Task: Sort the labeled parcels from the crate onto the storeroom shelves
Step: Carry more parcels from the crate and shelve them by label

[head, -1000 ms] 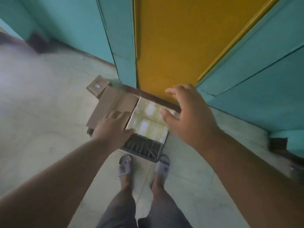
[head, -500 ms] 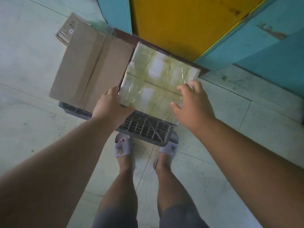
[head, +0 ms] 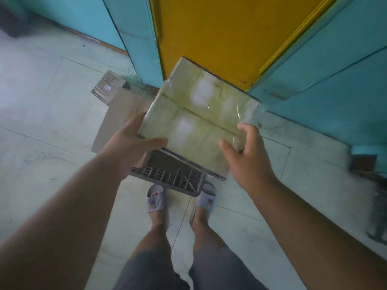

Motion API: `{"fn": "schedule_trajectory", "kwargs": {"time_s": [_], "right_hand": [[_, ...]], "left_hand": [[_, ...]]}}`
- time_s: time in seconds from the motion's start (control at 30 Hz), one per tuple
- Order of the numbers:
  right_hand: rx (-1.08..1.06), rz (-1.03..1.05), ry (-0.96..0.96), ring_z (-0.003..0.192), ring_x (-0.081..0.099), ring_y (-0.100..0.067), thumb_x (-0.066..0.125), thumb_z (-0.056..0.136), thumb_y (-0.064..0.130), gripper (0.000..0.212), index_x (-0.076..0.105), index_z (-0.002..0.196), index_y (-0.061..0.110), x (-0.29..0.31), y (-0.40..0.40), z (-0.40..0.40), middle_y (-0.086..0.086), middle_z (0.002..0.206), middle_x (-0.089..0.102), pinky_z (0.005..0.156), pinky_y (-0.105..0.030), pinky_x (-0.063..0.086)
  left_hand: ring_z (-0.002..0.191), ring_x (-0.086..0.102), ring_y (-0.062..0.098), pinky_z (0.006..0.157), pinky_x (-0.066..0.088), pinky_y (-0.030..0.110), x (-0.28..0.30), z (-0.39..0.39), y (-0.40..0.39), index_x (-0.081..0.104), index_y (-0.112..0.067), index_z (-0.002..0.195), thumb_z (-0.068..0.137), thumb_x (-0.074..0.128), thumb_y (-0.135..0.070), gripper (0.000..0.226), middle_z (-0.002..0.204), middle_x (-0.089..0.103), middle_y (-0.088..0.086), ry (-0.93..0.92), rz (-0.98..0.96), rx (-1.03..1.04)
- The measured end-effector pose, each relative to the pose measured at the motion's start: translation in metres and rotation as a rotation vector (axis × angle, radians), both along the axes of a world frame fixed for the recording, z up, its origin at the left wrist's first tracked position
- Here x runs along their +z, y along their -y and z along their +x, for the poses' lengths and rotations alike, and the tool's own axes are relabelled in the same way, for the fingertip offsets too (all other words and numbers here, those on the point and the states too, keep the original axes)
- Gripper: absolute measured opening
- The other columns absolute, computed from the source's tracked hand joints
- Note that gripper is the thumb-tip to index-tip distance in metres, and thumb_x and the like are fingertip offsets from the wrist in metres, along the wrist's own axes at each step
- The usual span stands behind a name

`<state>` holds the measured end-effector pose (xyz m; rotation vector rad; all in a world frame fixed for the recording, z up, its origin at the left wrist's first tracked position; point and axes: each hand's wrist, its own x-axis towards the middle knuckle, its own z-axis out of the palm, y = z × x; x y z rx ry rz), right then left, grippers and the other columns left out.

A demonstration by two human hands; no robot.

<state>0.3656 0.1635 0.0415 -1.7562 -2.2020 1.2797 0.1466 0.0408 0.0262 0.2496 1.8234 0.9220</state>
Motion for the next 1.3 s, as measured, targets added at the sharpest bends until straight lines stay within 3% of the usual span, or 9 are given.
{"fn": "schedule_trajectory", "kwargs": {"time_s": [0.27,0.47,0.63,0.73,0.83,0.97,1.07,1.13,1.3], "right_hand": [[0.159,0.117,-0.264,0.07,0.056,0.005,0.052,0.089,0.047,0.048,0.049,0.126,0.017,0.223,0.015,0.008,0.012,0.094,0.063,0.056,-0.006,0.038],[0.265,0.208,-0.324,0.111,0.06,-0.002,0.058,0.084,0.036,0.05,0.054,0.134,0.033,0.297,0.032,0.015,0.01,0.13,0.05,0.095,-0.01,0.046],[-0.064,0.248,-0.301,0.102,0.066,-0.012,0.061,0.095,0.035,0.037,0.055,0.131,0.036,0.317,0.043,0.015,0.007,0.116,0.061,0.09,-0.036,0.055],[-0.343,0.185,-0.259,0.089,0.069,-0.017,0.062,0.094,0.033,0.015,0.055,0.107,0.029,0.318,0.058,0.009,0.008,0.1,0.068,0.081,-0.046,0.059],[-0.45,0.108,-0.275,0.088,0.071,-0.024,0.061,0.087,0.049,0.025,0.063,0.092,0.025,0.316,0.078,0.01,0.0,0.09,0.073,0.084,-0.054,0.058],[-0.421,0.096,-0.286,0.093,0.071,-0.027,0.058,0.093,0.043,0.021,0.07,0.092,0.025,0.331,0.103,0.029,-0.002,0.09,0.075,0.09,-0.054,0.055],[-0.272,0.245,-0.075,0.095,0.068,-0.012,0.056,0.096,0.043,0.018,0.068,0.103,0.03,0.351,0.121,0.061,0.013,0.098,0.072,0.08,-0.032,0.055],[-0.21,0.316,0.145,0.1,0.058,-0.004,0.054,0.097,0.048,0.031,0.061,0.123,0.031,0.359,0.137,0.087,0.018,0.111,0.063,0.074,-0.02,0.045],[-0.419,0.41,0.268,0.105,0.049,-0.013,0.06,0.094,0.047,0.053,0.049,0.139,0.023,0.35,0.173,0.164,0.005,0.124,0.057,0.083,-0.027,0.036]], "left_hand": [[0.087,0.069,0.032,0.083,0.058,0.056,0.195,0.005,0.037,0.07,-0.033,0.081,0.064,0.055,-0.077,0.05,0.089,0.073,0.004,-0.313,-0.005,0.274],[0.093,0.068,0.037,0.09,0.054,0.05,0.258,-0.003,0.041,0.068,-0.021,0.111,0.097,0.057,-0.018,0.018,0.1,0.071,0.017,-0.068,0.161,0.207],[0.113,0.064,0.016,0.091,0.054,0.035,0.298,-0.003,0.052,0.022,-0.051,0.148,0.089,0.072,-0.004,0.09,0.121,0.069,-0.008,-0.047,0.431,-0.367],[0.141,0.036,0.025,0.111,0.039,0.052,0.296,-0.002,0.063,-0.011,-0.061,0.146,0.054,0.087,-0.055,0.134,0.159,0.028,-0.006,-0.628,0.216,-0.833],[0.151,0.009,0.031,0.117,0.026,0.052,0.278,-0.003,0.063,0.001,-0.064,0.146,0.059,0.088,-0.054,0.124,0.161,-0.029,-0.013,-0.783,0.18,-0.9],[0.141,0.037,0.024,0.11,0.04,0.045,0.267,0.008,0.052,0.033,-0.052,0.148,0.075,0.082,-0.047,0.088,0.164,0.02,-0.009,-0.645,0.299,-0.803],[0.087,0.067,0.006,0.069,0.052,0.025,0.268,0.032,0.047,0.054,-0.046,0.135,0.086,0.075,-0.039,0.054,0.106,0.069,-0.017,-0.409,0.338,-0.681],[0.073,0.068,0.007,0.06,0.052,0.025,0.268,0.051,0.045,0.063,-0.043,0.124,0.089,0.072,-0.039,0.036,0.083,0.071,-0.017,-0.292,0.345,-0.605],[0.095,0.07,0.039,0.084,0.057,0.055,0.264,0.111,0.036,0.073,-0.038,0.09,0.091,0.07,-0.036,0.004,0.095,0.075,0.012,-0.067,0.366,-0.563]]}}
